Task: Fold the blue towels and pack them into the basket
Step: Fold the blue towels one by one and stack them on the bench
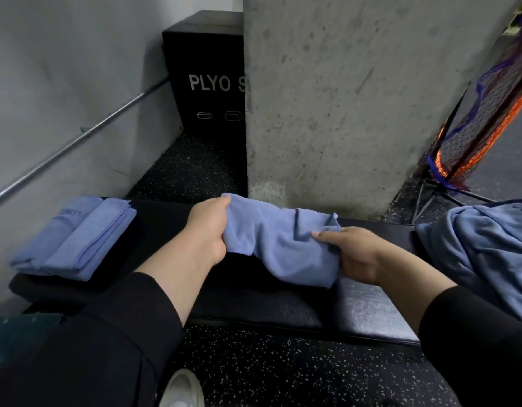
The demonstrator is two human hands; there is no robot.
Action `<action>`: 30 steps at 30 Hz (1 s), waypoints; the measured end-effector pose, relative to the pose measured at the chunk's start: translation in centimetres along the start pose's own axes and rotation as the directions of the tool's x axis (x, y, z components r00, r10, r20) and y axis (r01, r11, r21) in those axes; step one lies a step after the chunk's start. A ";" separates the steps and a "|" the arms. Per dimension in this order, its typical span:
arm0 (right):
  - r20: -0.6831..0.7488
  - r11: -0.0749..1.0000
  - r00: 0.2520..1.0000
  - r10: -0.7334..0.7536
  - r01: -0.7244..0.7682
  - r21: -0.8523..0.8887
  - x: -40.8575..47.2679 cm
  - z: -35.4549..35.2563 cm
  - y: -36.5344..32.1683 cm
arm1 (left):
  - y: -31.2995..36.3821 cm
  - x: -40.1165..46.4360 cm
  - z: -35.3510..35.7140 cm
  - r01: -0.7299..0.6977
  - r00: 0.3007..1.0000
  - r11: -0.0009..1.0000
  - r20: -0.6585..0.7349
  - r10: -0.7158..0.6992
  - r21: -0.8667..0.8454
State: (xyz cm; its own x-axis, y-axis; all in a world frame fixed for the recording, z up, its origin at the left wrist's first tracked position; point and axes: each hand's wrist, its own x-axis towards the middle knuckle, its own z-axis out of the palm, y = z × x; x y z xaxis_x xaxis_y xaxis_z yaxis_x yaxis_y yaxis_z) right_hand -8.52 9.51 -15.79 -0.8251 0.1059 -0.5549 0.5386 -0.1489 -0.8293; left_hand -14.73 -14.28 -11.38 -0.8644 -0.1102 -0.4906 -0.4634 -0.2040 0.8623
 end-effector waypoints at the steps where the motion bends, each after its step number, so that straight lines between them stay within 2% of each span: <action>1: -0.085 1.000 0.996 -0.018 0.018 -0.003 0.3 -0.3 -0.1 | 0.0 0.3 -0.1 -0.026 0.999 0.999 -0.032 0.026 0.025; 3: -0.225 0.998 0.973 -0.044 0.052 0.030 0.7 -1.4 -0.6 | -0.2 0.7 -0.4 -0.070 0.994 0.995 -0.079 0.076 0.070; 6: -0.207 0.994 0.976 -0.071 0.086 0.066 -0.3 -2.8 -1.6 | -0.4 1.3 -1.0 -0.119 0.989 0.988 -0.074 0.127 0.102; 9: -0.265 0.988 0.953 -0.145 0.123 -0.096 -1.3 -3.6 -2.0 | -0.7 1.2 -1.0 -0.102 0.994 0.986 -0.026 0.107 0.135; 12: -0.392 0.927 0.858 -0.332 0.218 -0.306 -1.3 -4.1 -2.4 | -0.9 1.0 -0.5 -0.092 0.996 0.984 -0.003 0.094 0.150; 14: -0.472 0.891 0.771 -0.427 0.272 -0.362 -1.5 -4.3 -3.2 | -0.6 0.7 -0.2 -0.218 0.975 0.965 -0.014 0.223 0.142; 15: -0.482 0.891 0.762 -0.433 0.281 -0.355 -1.7 -4.3 -3.4 | -0.3 0.6 0.0 -0.297 0.954 0.944 -0.002 0.300 0.140; 17: -0.455 0.883 0.789 -0.413 0.225 -0.411 -1.6 -4.7 -2.8 | -0.2 0.3 0.0 -0.389 0.921 0.901 0.040 0.389 0.195; 18: -0.423 0.869 0.816 -0.393 0.180 -0.460 -1.6 -4.9 -2.1 | -0.4 0.2 -0.2 -0.376 0.926 0.895 0.054 0.374 0.239; 20: -0.365 0.848 0.861 -0.355 0.132 -0.514 -1.7 -5.3 -0.8 | -1.2 0.4 -0.9 -0.260 0.965 0.908 0.070 0.251 0.328; 22: -0.308 0.862 0.891 -0.333 0.155 -0.482 -2.4 -5.6 -0.3 | -2.0 0.5 -2.0 -0.146 0.989 0.888 0.087 0.120 0.436; 24: -0.223 0.830 0.911 -0.346 0.187 -0.525 -3.1 -5.6 0.2 | -2.4 0.4 -2.9 -0.098 0.994 0.873 0.096 0.059 0.477; 26: -0.166 0.762 0.926 -0.340 0.168 -0.625 -3.4 -5.4 1.5 | -2.7 0.2 -3.7 -0.110 0.993 0.863 0.099 0.069 0.493; 30: -0.217 0.648 0.917 -0.335 0.057 -0.759 -3.5 -5.9 3.8 | -3.8 0.1 -5.0 -0.224 0.974 0.781 0.157 0.162 0.583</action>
State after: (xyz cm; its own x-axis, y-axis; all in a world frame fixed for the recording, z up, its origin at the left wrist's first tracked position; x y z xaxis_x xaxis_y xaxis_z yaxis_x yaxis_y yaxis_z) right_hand -2.56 14.38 -17.43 -0.8999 0.3608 -0.2449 0.4315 0.6561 -0.6191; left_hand -12.10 -18.35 -15.29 -0.9478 0.0127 -0.3186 -0.2820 0.4328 0.8562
